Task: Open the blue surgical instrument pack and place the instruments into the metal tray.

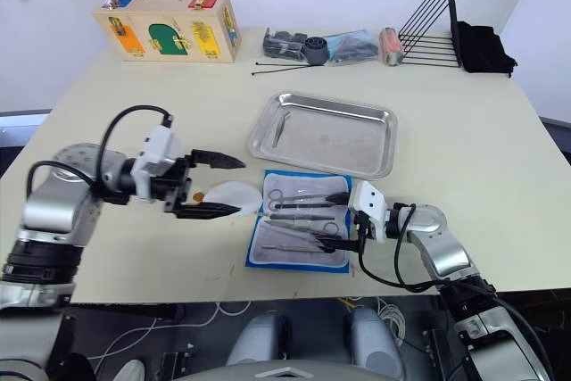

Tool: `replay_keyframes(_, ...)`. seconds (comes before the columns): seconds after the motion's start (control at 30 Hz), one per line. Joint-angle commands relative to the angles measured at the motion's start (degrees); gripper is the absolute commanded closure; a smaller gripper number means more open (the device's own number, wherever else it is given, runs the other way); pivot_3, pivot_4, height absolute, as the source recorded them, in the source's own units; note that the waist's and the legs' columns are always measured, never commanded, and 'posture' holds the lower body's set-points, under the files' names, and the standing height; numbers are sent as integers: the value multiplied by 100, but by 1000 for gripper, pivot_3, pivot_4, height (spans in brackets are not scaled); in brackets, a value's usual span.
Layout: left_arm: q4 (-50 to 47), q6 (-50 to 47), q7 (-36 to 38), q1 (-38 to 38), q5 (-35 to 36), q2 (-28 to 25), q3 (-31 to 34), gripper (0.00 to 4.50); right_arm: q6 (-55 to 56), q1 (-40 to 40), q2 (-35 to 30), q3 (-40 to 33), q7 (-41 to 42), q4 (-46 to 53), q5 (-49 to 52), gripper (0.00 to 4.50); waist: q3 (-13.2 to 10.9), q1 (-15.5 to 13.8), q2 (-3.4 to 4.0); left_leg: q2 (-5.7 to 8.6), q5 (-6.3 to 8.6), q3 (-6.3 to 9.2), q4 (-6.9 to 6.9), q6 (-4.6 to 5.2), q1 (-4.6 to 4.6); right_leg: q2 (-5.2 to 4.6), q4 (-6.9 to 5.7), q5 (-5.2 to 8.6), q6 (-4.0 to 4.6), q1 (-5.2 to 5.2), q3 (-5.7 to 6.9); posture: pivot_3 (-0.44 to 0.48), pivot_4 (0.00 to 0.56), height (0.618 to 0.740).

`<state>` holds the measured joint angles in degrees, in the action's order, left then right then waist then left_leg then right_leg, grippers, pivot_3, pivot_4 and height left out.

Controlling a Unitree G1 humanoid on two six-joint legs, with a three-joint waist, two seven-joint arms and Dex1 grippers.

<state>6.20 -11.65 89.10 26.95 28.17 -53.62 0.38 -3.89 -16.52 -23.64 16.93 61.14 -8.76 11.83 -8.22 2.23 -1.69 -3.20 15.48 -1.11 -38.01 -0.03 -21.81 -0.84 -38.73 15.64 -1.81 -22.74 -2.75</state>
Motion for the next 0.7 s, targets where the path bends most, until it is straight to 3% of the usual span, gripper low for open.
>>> replay_keyframes(0.03, 196, 417, 340, 191, 510, -570, -152, 35, -301, 316, -93, 302, 28, -492, -330, 0, -1, 1, 0, -1, 0, 0, 2, 0, 0, 0, 1, 0, 0, 0, -1, 0, 150, 740)
replay_keyframes(0.17, 359, 654, 340, 322, 906, -1050, -529, 35, -280, 299, -95, 298, 54, -522, -334, 0, -1, -2, -1, -2, 0, -2, 4, 0, 1, -1, 2, 1, 0, 0, -1, 0, 150, 740)
replay_keyframes(0.33, 472, 790, 340, 458, 1104, -1219, -850, 35, -271, 276, -95, 296, 66, -540, -338, 0, -1, -2, -2, -2, 0, -3, 3, 1, 0, 0, 1, 1, 0, -1, 0, 0, 150, 740)
replay_keyframes(0.47, 335, 670, 281, 430, 928, -866, -792, 35, -276, 279, -88, 299, 54, -537, -342, 0, -1, -5, -2, -2, 0, -5, 3, 1, 1, 0, 0, 1, 0, -1, -1, 0, 150, 740)
replay_keyframes(0.7, -581, 121, -838, 55, 494, 90, -821, 35, -293, 300, -89, 286, 12, -510, -344, 0, 0, -8, -3, -2, 0, -4, 3, 1, -1, 2, -1, 0, -1, -2, -4, 0, 150, 740)
